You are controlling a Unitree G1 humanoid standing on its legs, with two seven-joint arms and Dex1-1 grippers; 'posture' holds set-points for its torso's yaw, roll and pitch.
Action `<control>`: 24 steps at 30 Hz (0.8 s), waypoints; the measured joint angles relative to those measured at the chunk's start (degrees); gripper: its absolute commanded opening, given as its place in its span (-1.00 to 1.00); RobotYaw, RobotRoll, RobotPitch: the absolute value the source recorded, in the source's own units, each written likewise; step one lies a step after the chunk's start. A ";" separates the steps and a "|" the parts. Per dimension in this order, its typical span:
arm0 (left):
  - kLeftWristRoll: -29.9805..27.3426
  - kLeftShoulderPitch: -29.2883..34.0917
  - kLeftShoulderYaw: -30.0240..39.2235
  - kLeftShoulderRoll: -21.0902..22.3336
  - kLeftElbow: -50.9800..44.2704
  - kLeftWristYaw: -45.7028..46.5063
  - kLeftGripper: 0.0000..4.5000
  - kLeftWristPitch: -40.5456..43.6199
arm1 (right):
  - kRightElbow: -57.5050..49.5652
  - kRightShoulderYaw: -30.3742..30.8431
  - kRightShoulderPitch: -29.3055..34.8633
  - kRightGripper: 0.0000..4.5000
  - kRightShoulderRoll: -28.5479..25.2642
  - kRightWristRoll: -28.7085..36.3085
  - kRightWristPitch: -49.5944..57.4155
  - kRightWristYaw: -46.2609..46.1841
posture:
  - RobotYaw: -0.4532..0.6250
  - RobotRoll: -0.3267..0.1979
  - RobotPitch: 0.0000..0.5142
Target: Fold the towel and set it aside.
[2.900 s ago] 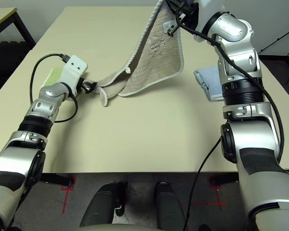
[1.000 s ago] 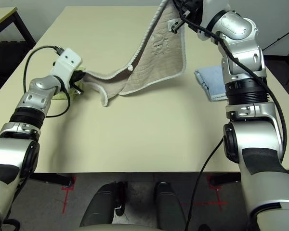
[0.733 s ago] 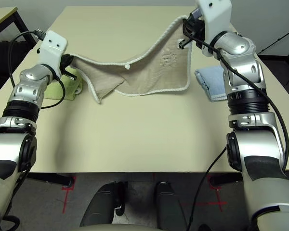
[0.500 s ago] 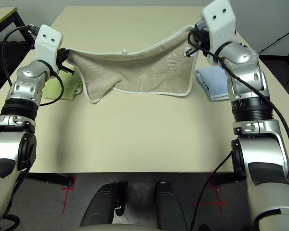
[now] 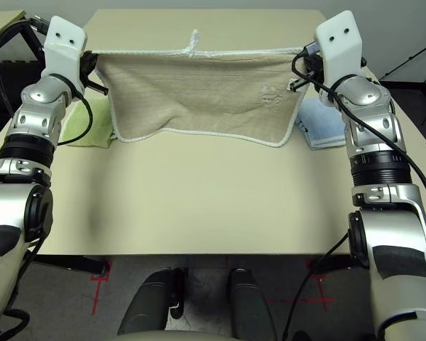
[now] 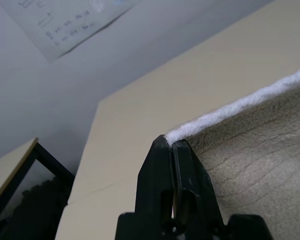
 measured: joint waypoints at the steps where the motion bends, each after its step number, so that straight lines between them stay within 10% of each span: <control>1: 0.11 -0.44 -0.02 0.02 0.12 0.24 -0.99 -0.36 | 0.90 0.00 -0.96 -1.00 -0.12 -0.04 -0.72 -0.29 | -0.01 0.25 -0.53; 11: 0.51 -4.69 -0.13 0.65 2.32 0.51 -0.99 -1.68 | 7.01 -0.01 -7.15 -1.00 -1.06 0.07 -4.82 -1.01 | 0.00 0.25 -0.51; 24: 0.44 -4.08 -1.92 3.55 2.03 -11.26 -0.99 5.14 | -7.39 -0.47 0.96 -1.00 -4.27 4.51 8.78 8.59 | 0.00 0.25 -0.47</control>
